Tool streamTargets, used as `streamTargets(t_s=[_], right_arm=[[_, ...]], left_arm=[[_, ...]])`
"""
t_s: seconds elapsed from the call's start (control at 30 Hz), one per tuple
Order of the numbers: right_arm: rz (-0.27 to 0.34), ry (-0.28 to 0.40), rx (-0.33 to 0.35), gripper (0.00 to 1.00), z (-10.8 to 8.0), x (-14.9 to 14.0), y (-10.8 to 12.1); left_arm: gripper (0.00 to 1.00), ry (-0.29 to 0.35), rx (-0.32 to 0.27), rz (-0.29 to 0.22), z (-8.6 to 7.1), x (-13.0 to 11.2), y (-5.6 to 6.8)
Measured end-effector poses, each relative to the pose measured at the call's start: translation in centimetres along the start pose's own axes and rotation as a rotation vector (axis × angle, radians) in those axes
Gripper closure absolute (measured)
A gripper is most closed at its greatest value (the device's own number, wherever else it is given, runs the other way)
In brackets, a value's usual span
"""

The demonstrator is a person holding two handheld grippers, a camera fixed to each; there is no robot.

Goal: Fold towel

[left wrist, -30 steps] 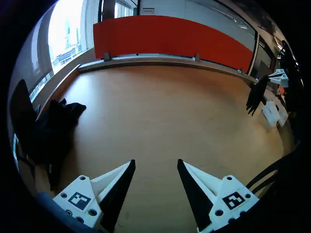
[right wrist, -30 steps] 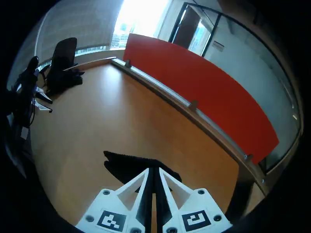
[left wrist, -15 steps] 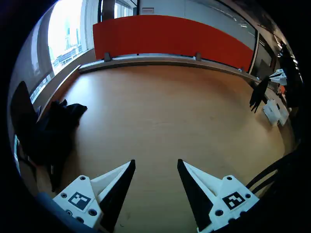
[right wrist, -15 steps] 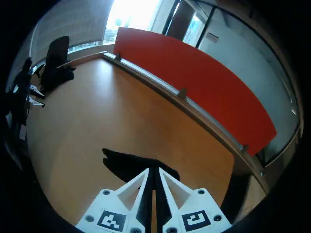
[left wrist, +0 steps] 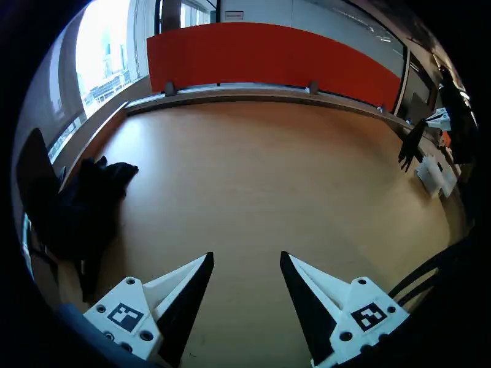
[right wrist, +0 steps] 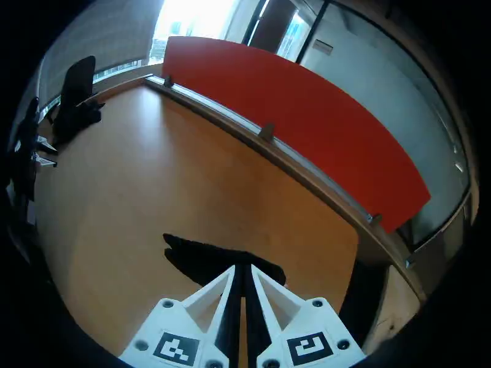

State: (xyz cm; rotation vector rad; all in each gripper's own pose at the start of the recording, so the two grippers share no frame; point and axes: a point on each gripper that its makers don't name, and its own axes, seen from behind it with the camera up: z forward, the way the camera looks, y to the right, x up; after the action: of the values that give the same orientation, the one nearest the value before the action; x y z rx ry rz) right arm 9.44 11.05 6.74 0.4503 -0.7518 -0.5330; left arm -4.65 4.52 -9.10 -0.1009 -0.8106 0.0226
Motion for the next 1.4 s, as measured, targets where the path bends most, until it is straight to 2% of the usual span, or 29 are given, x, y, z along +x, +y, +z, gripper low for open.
streamTargets(t_s=[0.8, 1.4], right_arm=[[0.024, -0.065, -0.039, 0.96, 1.2, -2.5, 3.7], [0.022, -0.069, -0.036, 0.96, 2.7, -1.8, 3.5]], left_arm=[[0.21, -0.008, 0.012, -0.006, -0.2, -0.5, 0.4], [0.21, -0.01, 0.021, -0.014, -0.2, -0.4, 0.1]])
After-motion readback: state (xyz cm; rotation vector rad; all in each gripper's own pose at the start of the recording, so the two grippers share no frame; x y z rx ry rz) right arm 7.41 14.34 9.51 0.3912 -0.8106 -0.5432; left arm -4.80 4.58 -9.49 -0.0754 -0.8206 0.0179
